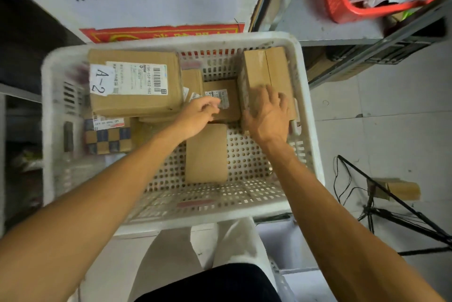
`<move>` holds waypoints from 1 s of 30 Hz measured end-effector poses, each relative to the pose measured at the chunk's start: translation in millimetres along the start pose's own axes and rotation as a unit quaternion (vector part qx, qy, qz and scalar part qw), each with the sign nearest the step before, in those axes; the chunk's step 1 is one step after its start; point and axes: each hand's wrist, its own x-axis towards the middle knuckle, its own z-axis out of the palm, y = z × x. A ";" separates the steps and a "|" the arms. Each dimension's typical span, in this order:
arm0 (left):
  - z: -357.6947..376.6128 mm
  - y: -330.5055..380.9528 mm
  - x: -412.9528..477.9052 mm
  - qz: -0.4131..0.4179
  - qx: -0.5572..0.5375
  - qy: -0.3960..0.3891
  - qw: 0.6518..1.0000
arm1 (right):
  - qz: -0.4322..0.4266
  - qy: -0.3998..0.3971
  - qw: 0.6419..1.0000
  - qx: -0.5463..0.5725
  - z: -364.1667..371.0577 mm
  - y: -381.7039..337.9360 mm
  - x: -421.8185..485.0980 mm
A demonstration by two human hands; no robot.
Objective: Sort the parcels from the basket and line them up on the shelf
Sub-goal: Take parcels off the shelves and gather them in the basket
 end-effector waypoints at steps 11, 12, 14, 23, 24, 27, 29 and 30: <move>-143.9 -17.2 -118.8 0.084 0.156 0.050 0.983 | -0.007 -0.191 0.960 0.203 -27.8 -146.7 -66.3; -159.9 -20.9 -131.0 0.082 0.165 0.061 0.981 | -0.024 -0.192 0.961 0.199 -32.7 -161.6 -70.5; -189.8 -26.6 -154.9 0.077 0.170 0.087 0.979 | -0.063 -0.188 0.963 0.185 -42.0 -192.8 -75.1; -274.0 -45.0 -302.2 0.025 0.130 0.261 0.956 | -0.270 -0.181 0.923 0.204 -86.8 -351.9 -95.5; -280.7 -48.6 -320.7 0.008 0.121 0.279 0.953 | -0.298 -0.186 0.913 0.205 -88.8 -367.9 -100.0; -291.3 -58.1 -377.5 -0.023 0.094 0.327 0.940 | -0.366 -0.223 0.880 0.204 -94.9 -415.0 -124.2; -295.5 -67.4 -416.9 -0.048 0.098 0.374 0.921 | -0.405 -0.258 0.854 0.199 -94.9 -446.5 -143.1; -297.0 -73.7 -437.1 -0.064 0.098 0.395 0.911 | -0.422 -0.274 0.843 0.190 -94.2 -461.6 -153.8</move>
